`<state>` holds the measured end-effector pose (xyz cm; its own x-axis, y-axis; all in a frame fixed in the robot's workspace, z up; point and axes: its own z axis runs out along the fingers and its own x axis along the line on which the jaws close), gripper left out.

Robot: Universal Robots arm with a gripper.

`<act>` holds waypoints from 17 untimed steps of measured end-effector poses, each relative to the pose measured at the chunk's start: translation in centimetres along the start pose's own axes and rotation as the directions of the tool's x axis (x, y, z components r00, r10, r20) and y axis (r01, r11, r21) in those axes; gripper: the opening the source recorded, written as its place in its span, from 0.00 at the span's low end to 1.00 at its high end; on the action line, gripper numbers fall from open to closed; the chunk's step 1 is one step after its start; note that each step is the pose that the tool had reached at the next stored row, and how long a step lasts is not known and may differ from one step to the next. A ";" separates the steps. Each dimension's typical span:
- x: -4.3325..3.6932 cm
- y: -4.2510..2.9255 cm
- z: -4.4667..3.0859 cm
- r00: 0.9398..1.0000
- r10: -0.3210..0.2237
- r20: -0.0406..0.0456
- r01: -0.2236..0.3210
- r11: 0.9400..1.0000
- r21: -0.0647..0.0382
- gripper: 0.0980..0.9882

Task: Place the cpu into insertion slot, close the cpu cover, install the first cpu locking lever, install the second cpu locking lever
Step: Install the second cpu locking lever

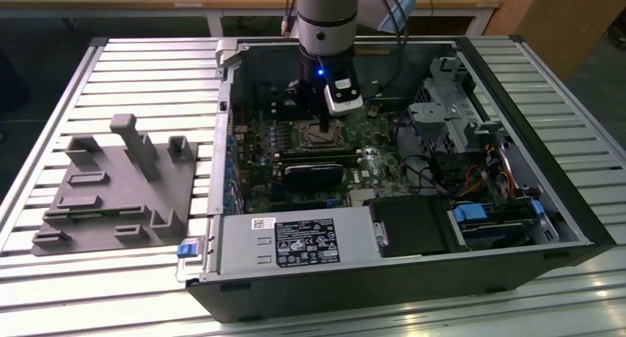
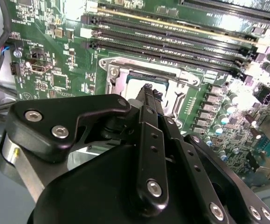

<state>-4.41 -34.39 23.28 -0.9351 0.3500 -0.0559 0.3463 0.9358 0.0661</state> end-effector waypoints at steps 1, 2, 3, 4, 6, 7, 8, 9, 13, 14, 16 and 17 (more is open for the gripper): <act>-0.03 -0.09 0.00 1.000 0.000 0.000 0.000 1.000 0.000 0.01; -0.07 -0.17 -0.01 1.000 0.000 0.000 0.000 1.000 0.000 0.01; -0.10 -0.27 -0.01 1.000 0.000 0.000 0.000 1.000 0.000 0.01; -0.14 -0.37 -0.02 1.000 0.000 0.000 0.000 1.000 0.000 0.01; -0.22 -0.60 -0.03 1.000 0.000 0.000 0.000 1.000 0.000 0.01; -0.27 -0.72 -0.03 1.000 0.000 0.000 0.000 1.000 0.000 0.01; -0.32 -0.85 -0.04 1.000 0.000 0.000 0.000 1.000 0.000 0.01; -0.37 -0.99 -0.05 1.000 0.000 0.000 0.000 1.000 0.000 0.01; -0.58 -1.54 -0.07 1.000 0.000 0.000 0.000 1.000 0.000 0.01; -0.63 -1.66 -0.07 1.000 0.000 0.000 0.000 1.000 0.000 0.01; -0.72 -1.88 -0.09 1.000 0.000 0.000 0.000 1.000 0.000 0.01; -0.76 -1.99 -0.09 1.000 0.000 0.000 0.000 1.000 0.000 0.01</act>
<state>-4.39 -36.52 23.28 -0.9351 0.3500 -0.0559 0.3463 0.9358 0.0661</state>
